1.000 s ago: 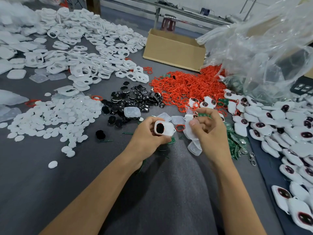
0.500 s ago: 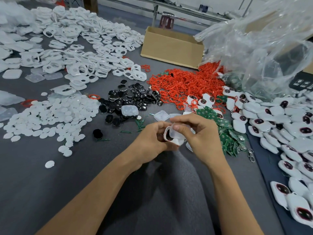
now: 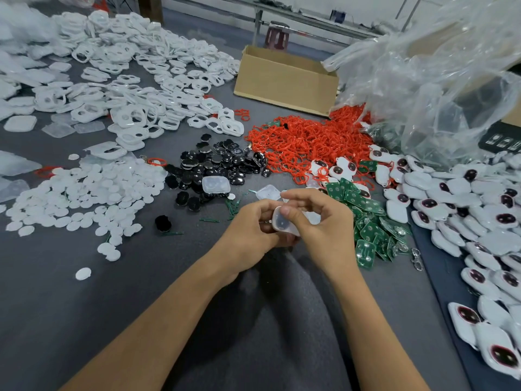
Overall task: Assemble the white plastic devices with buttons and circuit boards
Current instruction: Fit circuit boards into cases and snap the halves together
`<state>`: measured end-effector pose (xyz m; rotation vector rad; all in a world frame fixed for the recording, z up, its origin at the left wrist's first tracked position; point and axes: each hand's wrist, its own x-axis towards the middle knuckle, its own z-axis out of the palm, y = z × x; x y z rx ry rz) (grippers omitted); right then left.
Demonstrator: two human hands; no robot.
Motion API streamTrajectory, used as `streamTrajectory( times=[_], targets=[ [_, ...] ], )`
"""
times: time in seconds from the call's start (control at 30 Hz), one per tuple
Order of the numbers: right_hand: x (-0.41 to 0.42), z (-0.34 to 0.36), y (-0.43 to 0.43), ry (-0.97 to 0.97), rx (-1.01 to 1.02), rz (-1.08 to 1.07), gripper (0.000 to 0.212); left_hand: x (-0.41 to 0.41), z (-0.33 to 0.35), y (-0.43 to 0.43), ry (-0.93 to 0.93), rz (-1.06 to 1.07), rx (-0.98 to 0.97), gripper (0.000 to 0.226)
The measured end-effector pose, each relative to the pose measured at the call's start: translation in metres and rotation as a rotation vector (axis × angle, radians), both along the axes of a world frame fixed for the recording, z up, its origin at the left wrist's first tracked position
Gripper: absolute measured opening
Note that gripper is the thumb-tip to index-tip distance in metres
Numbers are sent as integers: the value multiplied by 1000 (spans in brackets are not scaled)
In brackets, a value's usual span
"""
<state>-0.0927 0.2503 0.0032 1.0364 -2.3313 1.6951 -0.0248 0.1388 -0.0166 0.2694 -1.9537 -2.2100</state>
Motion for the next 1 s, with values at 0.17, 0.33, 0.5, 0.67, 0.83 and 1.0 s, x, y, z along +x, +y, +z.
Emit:
streamTrajectory(
  times=[0.17,0.33,0.5,0.67,0.83,1.0],
  targets=[
    [2,-5,-1,134,44,-84,21,0,1,0,1,29,36,43],
    [-1,-13,-1,394,123,-123,22,-1,1,-2,10,80,67,41],
    [-1,-14,-1,482,143,-78,28,-2,-1,-4,9,117,65,39],
    [-2,-15,3,434,171,-79,34,-2,-1,-5,1,149,69,38],
    [-2,-16,2,473,228,-50,32,-2,-1,-6,-2,197,83,43],
    [-2,-15,3,402,211,-71,30,-2,0,-6,-7,205,119,46]
  ],
)
